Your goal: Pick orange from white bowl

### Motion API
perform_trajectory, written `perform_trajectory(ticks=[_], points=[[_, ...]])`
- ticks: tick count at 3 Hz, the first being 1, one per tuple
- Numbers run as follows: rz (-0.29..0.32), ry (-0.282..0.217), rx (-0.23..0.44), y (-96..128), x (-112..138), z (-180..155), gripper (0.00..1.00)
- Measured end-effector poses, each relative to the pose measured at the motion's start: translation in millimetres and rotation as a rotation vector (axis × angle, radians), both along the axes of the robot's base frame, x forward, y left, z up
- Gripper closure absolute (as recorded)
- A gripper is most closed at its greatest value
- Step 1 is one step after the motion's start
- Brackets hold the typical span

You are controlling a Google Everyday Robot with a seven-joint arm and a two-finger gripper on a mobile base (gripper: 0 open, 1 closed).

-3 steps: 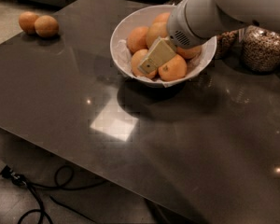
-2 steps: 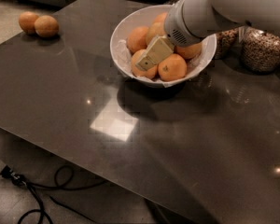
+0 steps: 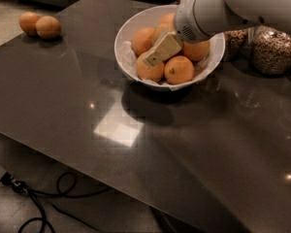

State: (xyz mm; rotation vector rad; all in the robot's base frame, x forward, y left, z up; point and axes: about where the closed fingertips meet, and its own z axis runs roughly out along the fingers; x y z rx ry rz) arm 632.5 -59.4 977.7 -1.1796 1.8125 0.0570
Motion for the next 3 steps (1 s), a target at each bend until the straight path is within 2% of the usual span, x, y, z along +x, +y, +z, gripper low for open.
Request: perform_trajectory(ticks=[2,3], points=[[-0.006,-0.021,-0.029,-17.9,18.9,-1.5,0.04],[-0.016,-0.017,-0.035,-28.2,25.5,-3.0,0.11]])
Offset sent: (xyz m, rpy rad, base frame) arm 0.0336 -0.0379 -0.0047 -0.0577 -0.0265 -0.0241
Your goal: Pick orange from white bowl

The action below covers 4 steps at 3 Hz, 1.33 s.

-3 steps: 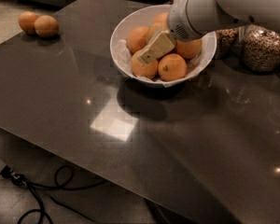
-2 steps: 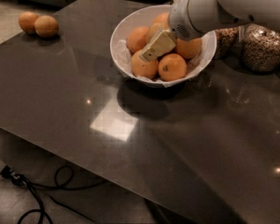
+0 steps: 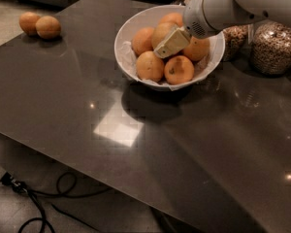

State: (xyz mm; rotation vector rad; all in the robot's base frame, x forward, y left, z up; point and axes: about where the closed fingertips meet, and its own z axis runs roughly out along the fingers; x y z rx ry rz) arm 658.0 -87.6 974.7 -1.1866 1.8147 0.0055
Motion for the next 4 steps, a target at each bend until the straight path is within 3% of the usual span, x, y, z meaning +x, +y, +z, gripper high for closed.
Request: perform_trajectory(ticks=[1,3,4], points=[[0.011,0.021,0.014,-0.6,-4.5,-2.3,0.14],[0.068,0.079,0.052,16.2,-25.7,-6.7,0.26],[0.08,0.094,0.051,24.9,-25.1,-9.9,0.29]])
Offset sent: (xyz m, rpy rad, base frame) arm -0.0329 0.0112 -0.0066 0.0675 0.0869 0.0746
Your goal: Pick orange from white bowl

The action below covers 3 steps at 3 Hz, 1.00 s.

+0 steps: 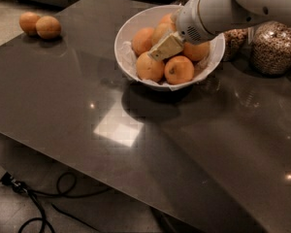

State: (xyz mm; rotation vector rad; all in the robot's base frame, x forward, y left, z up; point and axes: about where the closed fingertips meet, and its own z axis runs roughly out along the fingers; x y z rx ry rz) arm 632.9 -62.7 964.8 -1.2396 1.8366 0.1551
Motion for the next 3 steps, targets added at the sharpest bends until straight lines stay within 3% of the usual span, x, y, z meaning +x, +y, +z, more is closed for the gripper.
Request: perform_trajectory(ticks=[3], points=[[-0.016,0.006,-0.077,6.2,32.6,-15.8,0.2]])
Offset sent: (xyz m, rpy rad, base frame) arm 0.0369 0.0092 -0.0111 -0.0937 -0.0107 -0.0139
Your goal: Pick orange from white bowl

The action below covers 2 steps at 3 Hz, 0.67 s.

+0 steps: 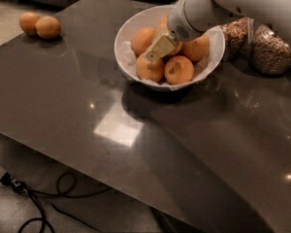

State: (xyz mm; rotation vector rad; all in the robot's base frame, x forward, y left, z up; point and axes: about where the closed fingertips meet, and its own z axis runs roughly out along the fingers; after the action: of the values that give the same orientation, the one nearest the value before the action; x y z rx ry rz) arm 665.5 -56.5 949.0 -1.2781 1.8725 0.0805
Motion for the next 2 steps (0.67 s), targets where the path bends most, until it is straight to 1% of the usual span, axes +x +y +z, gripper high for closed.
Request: perform_trajectory(ticks=[1,2], points=[[-0.017,0.004,-0.022,-5.3,9.7,-9.4,0.21],[-0.023,0.008,-0.027,-7.6,12.3,-10.4,0.21]])
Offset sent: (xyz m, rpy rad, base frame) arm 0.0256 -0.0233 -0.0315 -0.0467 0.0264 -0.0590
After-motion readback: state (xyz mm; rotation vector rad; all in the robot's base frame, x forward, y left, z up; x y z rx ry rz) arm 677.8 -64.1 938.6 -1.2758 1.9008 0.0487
